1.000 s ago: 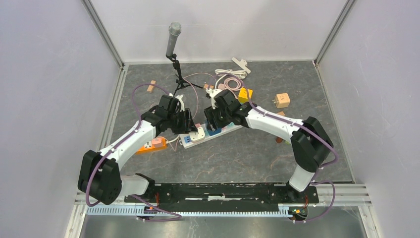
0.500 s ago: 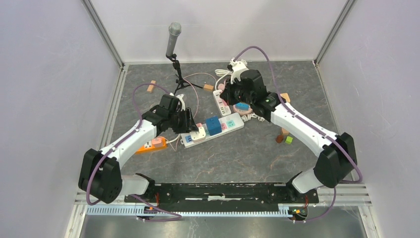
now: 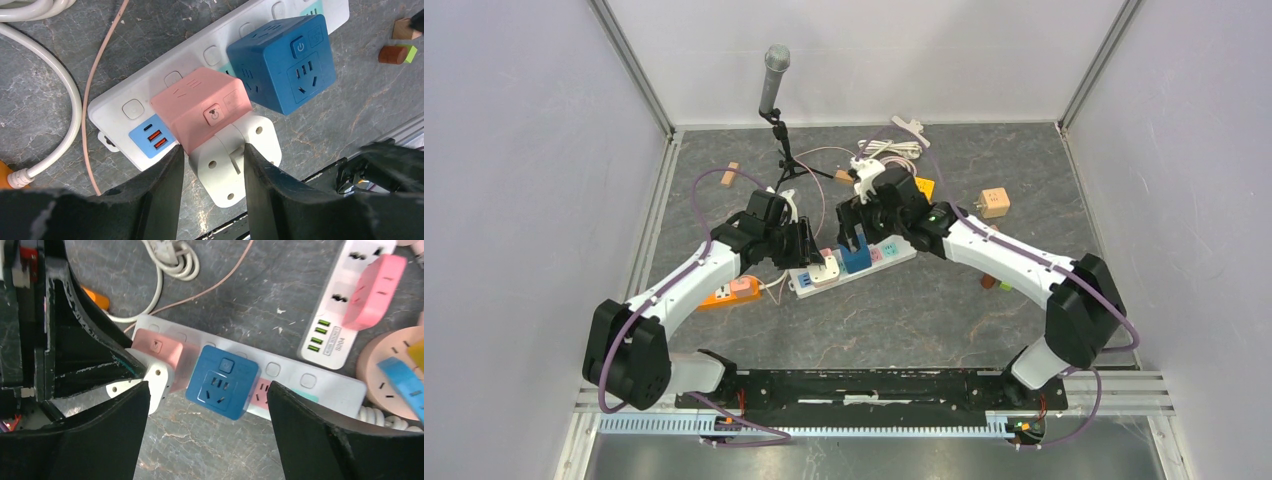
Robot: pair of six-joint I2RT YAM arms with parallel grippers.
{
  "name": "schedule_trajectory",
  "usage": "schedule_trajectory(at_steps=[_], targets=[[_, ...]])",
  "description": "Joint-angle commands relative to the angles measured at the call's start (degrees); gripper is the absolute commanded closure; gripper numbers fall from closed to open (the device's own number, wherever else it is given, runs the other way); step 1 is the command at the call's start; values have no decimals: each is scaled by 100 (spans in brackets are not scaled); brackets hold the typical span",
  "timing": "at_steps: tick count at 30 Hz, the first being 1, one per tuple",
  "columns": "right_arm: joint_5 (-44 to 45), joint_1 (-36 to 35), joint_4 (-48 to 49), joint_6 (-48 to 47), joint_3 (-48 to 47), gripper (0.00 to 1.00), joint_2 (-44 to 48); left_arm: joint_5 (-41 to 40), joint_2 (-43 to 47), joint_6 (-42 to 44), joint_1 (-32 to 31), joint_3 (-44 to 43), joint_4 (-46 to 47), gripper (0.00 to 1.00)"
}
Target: Pull the plug off the socket
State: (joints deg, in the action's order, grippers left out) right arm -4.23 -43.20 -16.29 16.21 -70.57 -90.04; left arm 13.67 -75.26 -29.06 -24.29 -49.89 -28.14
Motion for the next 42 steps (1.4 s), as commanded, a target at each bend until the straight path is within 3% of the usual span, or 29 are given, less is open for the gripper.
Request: schedule_trajectory(at_steps=[1, 11, 15, 16, 19, 21, 34, 39, 42], targets=[[346, -235, -211, -52, -2, 8, -295, -998, -261, 331, 65, 287, -1022, 50], [574, -447, -418, 80, -241, 16, -1035, -971, -318, 365, 65, 264, -1022, 50], [693, -485, -429, 130, -297, 26, -1153, -993, -314, 366, 60, 260, -1019, 50], [757, -500, -429, 138, -298, 33, -1148, -998, -318, 366, 64, 260, -1019, 50], [883, -502, -460, 138, -381, 79, -1074, -1041, -324, 373, 65, 260, -1027, 50], [989, -506, -474, 183, -470, 100, -949, -1081, -330, 334, 58, 268, -1033, 50], [1295, -427, 128, 428, -383, 100, 139, -1132, -449, 314, 64, 251, -1105, 51], [2156, -355, -73, 217, -358, 100, 494, -792, -369, 279, 64, 34, -1132, 50], [2659, -127, -269, 63, -279, 100, 753, -693, -212, 237, 65, -234, -1131, 43]])
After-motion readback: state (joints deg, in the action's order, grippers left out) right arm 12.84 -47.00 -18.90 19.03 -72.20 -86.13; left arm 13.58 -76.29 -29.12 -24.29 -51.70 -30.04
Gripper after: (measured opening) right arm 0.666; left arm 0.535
